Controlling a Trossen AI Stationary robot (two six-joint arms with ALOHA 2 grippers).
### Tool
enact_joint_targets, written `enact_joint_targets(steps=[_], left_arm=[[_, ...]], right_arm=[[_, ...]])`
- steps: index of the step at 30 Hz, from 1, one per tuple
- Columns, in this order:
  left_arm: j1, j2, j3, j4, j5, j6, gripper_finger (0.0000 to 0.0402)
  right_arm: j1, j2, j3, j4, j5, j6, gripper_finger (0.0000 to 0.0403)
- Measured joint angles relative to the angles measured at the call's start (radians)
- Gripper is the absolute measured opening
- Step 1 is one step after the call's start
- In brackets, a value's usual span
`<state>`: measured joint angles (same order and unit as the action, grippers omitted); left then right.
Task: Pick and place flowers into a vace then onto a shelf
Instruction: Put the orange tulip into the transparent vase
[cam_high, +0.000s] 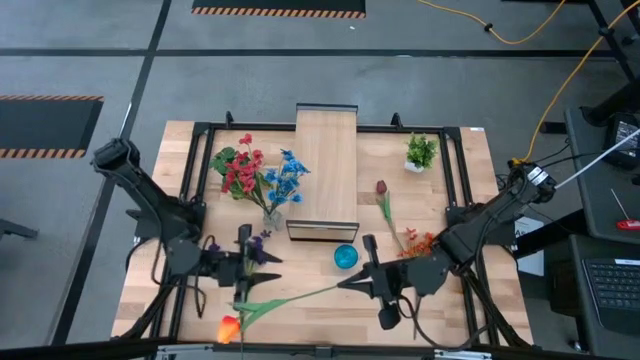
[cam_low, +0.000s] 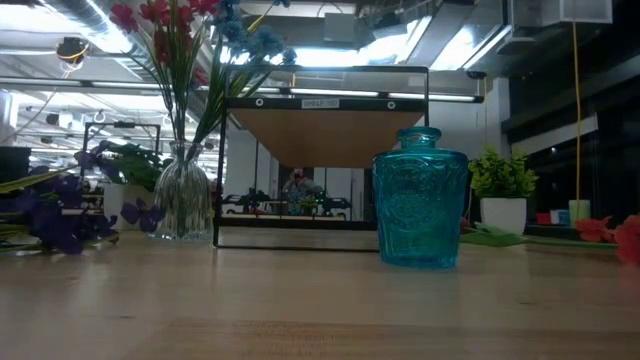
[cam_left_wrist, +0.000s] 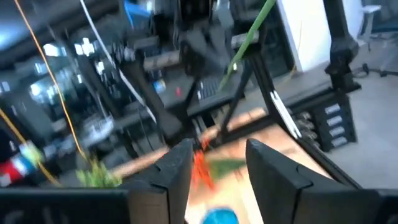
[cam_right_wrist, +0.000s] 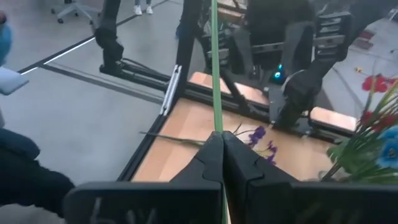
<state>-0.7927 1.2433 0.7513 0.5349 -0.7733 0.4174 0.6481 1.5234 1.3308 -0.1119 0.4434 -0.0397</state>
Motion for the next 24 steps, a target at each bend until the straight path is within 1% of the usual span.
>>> enact_joint_targets(steps=[3, 6, 9, 12, 14, 18, 21, 24], left_arm=[[0.023, 0.028, 0.000, 0.133, 0.071, 0.119, 0.0145], [0.039, 0.045, 0.000, 0.218, 0.164, 0.177, 0.0147], [0.060, 0.056, 0.000, 0.268, 0.251, 0.181, 0.0148], [0.083, 0.069, 0.000, 0.313, 0.323, 0.175, 0.0148], [0.099, 0.081, 0.000, 0.360, 0.356, 0.177, 0.0148], [0.134, 0.099, 0.000, 0.442, 0.410, 0.198, 0.0148], [0.159, 0.102, 0.000, 0.442, 0.507, 0.197, 0.0148], [0.174, 0.102, 0.000, 0.449, 0.563, 0.190, 0.0147]], right_arm=[[-0.016, 0.000, 0.000, 0.023, -0.001, -0.035, 0.0000], [-0.030, 0.000, 0.000, 0.061, -0.036, -0.072, 0.0000], [-0.044, 0.000, 0.000, 0.089, -0.079, -0.102, 0.0000], [-0.058, 0.000, 0.000, 0.109, -0.082, -0.125, 0.0000], [-0.067, 0.000, 0.000, 0.109, -0.084, -0.127, 0.0000], [-0.093, 0.000, 0.000, 0.111, -0.132, -0.126, 0.0000], [-0.109, 0.000, 0.000, 0.112, -0.134, -0.126, 0.0000], [-0.122, 0.000, 0.000, 0.111, -0.135, -0.126, 0.0000]])
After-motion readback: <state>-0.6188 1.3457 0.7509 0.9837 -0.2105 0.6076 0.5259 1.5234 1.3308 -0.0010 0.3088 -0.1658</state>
